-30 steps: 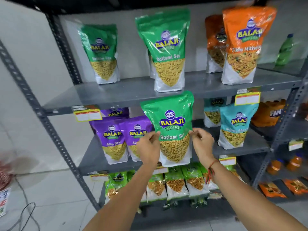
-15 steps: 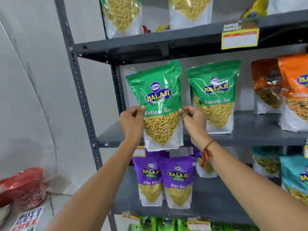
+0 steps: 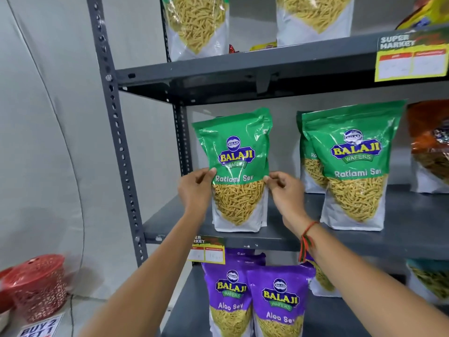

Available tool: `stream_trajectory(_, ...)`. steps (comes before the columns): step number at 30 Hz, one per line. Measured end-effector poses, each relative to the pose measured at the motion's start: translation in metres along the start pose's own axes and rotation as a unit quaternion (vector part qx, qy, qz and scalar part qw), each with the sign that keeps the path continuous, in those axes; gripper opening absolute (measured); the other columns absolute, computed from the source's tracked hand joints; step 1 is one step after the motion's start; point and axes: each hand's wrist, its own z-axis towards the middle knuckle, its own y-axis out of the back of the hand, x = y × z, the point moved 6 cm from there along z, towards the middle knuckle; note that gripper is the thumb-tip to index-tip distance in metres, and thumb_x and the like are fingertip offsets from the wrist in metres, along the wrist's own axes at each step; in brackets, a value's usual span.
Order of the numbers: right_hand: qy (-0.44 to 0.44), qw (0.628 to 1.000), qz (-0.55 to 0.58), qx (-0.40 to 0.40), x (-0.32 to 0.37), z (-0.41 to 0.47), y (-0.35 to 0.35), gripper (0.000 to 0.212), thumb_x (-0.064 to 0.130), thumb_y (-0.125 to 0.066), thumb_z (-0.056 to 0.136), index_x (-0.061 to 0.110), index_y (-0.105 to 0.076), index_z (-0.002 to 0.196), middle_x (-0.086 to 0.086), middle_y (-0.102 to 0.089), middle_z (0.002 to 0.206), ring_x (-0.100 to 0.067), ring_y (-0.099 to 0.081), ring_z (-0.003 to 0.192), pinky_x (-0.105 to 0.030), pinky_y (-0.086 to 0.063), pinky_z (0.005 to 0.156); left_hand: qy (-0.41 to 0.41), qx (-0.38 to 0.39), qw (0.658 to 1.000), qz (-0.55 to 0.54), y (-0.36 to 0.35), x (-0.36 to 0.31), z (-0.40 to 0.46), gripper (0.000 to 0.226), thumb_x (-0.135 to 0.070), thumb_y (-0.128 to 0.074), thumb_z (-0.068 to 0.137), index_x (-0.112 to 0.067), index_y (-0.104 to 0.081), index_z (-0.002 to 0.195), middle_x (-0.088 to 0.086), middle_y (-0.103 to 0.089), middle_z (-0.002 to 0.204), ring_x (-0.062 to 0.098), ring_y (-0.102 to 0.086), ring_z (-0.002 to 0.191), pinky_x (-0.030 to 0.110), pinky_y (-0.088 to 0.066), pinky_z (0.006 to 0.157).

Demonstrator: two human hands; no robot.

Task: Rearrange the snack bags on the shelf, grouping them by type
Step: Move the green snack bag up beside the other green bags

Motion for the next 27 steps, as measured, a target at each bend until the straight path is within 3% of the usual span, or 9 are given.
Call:
stream_trajectory(4,0.005,1.0,0.007,-0.001,-0.001,-0.007,0.004,0.012,0.024,-0.063,0.086,0.018,-0.071,0.093,0.001,-0.073,0.088,-0.011,-0.067,0.085,-0.026,-0.052,0.078,-0.014,0.042,0.999,-0.002,0.001,0.01,0.002,0.017,-0.044,-0.069,0.083,-0.03,-0.072,0.073,-0.011,-0.068,0.063,0.006,-0.059,0.064,0.034,-0.053,0.075)
stream_trajectory(7,-0.026,0.997,0.06,0.037,-0.006,-0.013,0.004,0.021,0.03,-0.068,0.082,0.023,-0.066,0.102,0.004,-0.071,0.096,-0.011,-0.066,0.092,-0.024,-0.051,0.083,-0.021,0.127,0.991,0.027,0.0,0.019,-0.005,0.056,-0.067,-0.069,0.069,-0.023,-0.072,0.103,-0.012,-0.073,0.081,-0.003,-0.064,0.074,0.031,-0.054,0.074)
stream_trajectory(9,-0.078,0.987,0.094,0.105,-0.014,-0.017,0.002,0.048,0.039,-0.075,0.074,0.025,-0.058,0.117,0.004,-0.069,0.106,-0.008,-0.064,0.1,-0.023,-0.05,0.087,-0.006,0.196,0.977,0.088,-0.001,0.027,-0.015,0.095,-0.075,-0.07,0.056,-0.021,-0.053,0.132,-0.006,-0.068,0.113,0.009,-0.066,0.1,0.039,-0.056,0.091)
stream_trajectory(11,-0.111,0.969,0.069,0.209,-0.023,-0.025,-0.002,0.069,0.038,-0.078,0.069,0.026,-0.045,0.128,0.007,-0.066,0.115,-0.003,-0.06,0.107,-0.017,-0.047,0.086,0.002,0.248,0.956,0.154,-0.001,0.035,-0.026,0.11,-0.074,-0.072,0.051,-0.021,-0.04,0.141,0.001,-0.059,0.127,0.02,-0.059,0.115,0.041,-0.049,0.1)
stream_trajectory(13,-0.126,0.947,0.014,0.297,-0.033,-0.034,-0.007,0.076,0.031,-0.081,0.068,0.029,-0.039,0.131,0.011,-0.061,0.121,-0.002,-0.057,0.111,-0.017,-0.045,0.088,-0.005,0.291,0.937,0.192,-0.003,0.041,-0.035,0.102,-0.068,-0.078,0.053,-0.026,-0.039,0.137,0.0,-0.059,0.132,0.021,-0.058,0.115,0.035,-0.046,0.095)
stream_trajectory(15,-0.129,0.937,-0.022,0.325,-0.041,-0.038,-0.009,0.072,0.029,-0.084,0.065,0.031,-0.045,0.126,0.01,-0.063,0.123,-0.006,-0.059,0.113,-0.024,-0.045,0.096,-0.018,0.316,0.926,0.205,-0.006,0.048,-0.039,0.09,-0.061,-0.083,0.056,-0.028,-0.042,0.129,-0.003,-0.062,0.125,0.016,-0.059,0.104,0.028,-0.044,0.086)
stream_trajectory(18,-0.12,0.943,-0.017,0.31,-0.043,-0.034,-0.013,0.068,0.025,-0.085,0.063,0.03,-0.052,0.122,0.007,-0.066,0.121,-0.008,-0.063,0.111,-0.029,-0.048,0.099,-0.02,0.293,0.933,0.207,-0.004,0.055,-0.032,0.085,-0.059,-0.085,0.054,-0.027,-0.048,0.123,-0.003,-0.067,0.119,0.012,-0.06,0.093,0.026,-0.046,0.081)
stream_trajectory(23,-0.109,0.945,0.0,0.31,-0.042,-0.031,-0.029,0.065,0.019,-0.085,0.063,0.027,-0.055,0.119,0.008,-0.068,0.116,-0.001,-0.066,0.101,-0.018,-0.052,0.081,0.005,0.288,0.933,0.217,0.002,0.063,-0.016,0.093,-0.058,-0.087,0.05,-0.025,-0.05,0.129,-0.001,-0.064,0.126,0.017,-0.061,0.107,0.026,-0.046,0.085)
stream_trajectory(27,-0.109,0.943,0.002,0.313,-0.042,-0.025,-0.044,0.064,0.017,-0.085,0.063,0.028,-0.055,0.118,0.013,-0.068,0.112,0.0,-0.066,0.099,-0.013,-0.051,0.076,0.024,0.291,0.932,0.216,0.003,0.07,-0.002,0.093,-0.052,-0.089,0.052,-0.024,-0.049,0.131,0.0,-0.061,0.13,0.017,-0.058,0.108,0.03,-0.046,0.089)
